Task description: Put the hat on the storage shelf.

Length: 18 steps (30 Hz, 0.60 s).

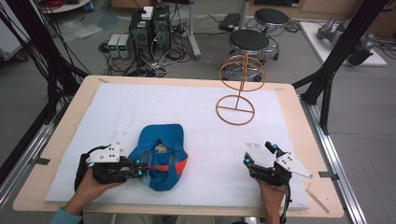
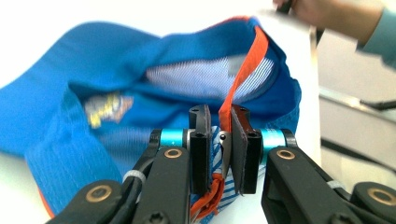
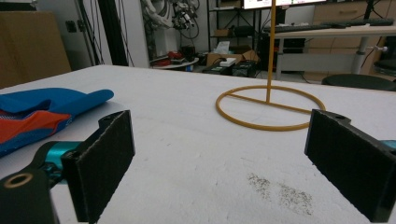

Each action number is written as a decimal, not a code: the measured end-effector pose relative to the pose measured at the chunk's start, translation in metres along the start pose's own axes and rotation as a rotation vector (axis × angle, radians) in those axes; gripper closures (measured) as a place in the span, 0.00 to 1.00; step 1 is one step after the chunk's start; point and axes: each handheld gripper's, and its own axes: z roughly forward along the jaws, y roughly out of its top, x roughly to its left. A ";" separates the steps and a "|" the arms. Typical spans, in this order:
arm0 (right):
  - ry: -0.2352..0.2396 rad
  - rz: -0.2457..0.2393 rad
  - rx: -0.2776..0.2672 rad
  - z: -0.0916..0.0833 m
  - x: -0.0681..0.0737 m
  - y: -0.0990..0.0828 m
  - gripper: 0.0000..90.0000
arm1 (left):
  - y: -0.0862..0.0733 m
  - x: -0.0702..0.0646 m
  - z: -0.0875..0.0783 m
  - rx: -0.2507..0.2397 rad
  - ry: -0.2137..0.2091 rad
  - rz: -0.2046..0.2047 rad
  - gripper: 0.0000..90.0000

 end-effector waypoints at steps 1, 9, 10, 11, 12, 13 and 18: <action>-0.001 0.000 0.000 0.000 0.000 0.000 0.08 | 0.004 -0.001 0.000 -0.012 0.002 0.004 0.88; 0.000 0.001 0.001 0.000 0.000 0.000 0.08 | 0.030 -0.008 0.003 -0.083 0.023 0.043 0.88; 0.000 0.003 0.001 0.000 0.000 0.000 0.08 | 0.034 -0.009 0.003 -0.094 0.024 0.048 0.88; 0.000 0.002 0.001 0.000 0.000 0.000 0.08 | 0.037 -0.009 0.004 -0.106 0.024 0.046 0.88; -0.001 0.003 0.001 0.000 0.000 0.000 0.08 | 0.040 -0.010 0.005 -0.115 0.028 0.049 0.88; 0.000 0.004 0.001 0.000 0.000 0.000 0.08 | 0.044 -0.010 0.005 -0.120 0.028 0.051 0.88; 0.000 0.004 0.002 0.000 0.000 0.000 0.08 | 0.062 -0.013 0.011 -0.149 0.041 0.055 0.88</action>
